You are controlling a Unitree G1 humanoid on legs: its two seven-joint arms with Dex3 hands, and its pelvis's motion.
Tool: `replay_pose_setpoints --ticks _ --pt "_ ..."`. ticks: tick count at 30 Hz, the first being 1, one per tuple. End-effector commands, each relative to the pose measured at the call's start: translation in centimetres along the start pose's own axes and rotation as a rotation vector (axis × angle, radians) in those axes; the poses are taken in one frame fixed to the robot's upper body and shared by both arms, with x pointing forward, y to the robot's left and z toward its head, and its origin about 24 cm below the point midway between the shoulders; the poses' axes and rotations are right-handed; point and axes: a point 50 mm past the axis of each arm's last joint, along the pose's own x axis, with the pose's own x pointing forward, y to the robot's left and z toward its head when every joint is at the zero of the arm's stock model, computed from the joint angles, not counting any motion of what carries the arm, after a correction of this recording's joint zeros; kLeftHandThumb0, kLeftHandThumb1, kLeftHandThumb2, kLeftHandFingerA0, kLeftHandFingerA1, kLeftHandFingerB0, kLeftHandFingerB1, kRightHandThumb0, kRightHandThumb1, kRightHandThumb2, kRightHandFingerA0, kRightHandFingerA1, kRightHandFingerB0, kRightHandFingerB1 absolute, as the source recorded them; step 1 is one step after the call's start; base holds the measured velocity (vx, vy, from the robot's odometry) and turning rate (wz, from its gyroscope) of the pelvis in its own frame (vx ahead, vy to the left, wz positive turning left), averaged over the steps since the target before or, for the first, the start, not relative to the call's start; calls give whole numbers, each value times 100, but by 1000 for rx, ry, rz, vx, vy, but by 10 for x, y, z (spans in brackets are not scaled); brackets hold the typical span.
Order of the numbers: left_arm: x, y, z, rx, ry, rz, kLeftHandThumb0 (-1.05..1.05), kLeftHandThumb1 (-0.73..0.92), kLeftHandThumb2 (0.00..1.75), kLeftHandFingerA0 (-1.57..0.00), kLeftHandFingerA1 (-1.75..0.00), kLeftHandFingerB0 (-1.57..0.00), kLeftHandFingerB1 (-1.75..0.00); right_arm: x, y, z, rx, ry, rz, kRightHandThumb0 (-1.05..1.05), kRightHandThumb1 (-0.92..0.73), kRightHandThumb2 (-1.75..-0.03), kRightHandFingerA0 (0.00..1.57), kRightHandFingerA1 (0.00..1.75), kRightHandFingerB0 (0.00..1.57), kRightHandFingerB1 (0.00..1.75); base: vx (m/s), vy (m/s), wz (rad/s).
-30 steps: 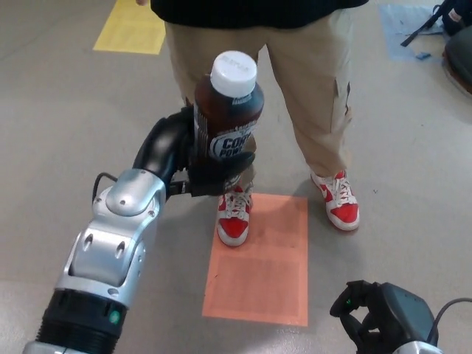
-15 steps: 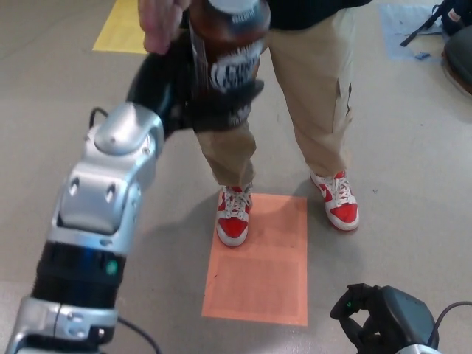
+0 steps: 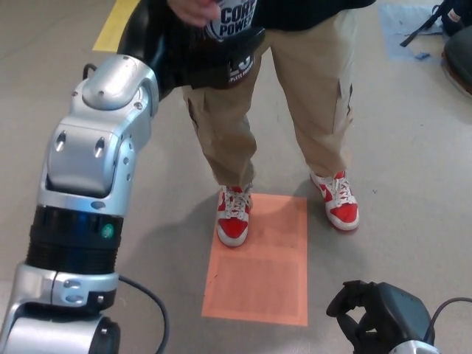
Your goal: The robot recieved a bottle of protein shake from a person using its left hand and then shake the protein up and down 2 two times and hand it back to the person
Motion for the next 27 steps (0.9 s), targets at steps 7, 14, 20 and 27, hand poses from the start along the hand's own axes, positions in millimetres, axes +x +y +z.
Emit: replay_pose_setpoints --ticks 7,14,20,27 --pt "-10 10 -8 18 57 -29 -82 55 93 0 -15 0 -11 -2 3 -3 -4 18 22 -52 -53 -109 83 80 90 80 0 0 0" --pt "-13 12 -19 47 86 -68 -78 51 90 0 -13 0 -14 -4 5 -3 5 17 23 -49 -59 -97 86 73 96 71 0 0 0" --pt "-16 20 -22 61 92 -99 -88 55 91 0 -3 0 -5 0 2 1 0 14 9 -49 -60 -93 83 75 92 71 0 0 0" --pt "-42 47 -60 210 183 -161 -85 54 95 -7 -26 -6 -12 2 0 1 -23 -3 16 -51 -50 -112 87 81 89 79 0 0 0"
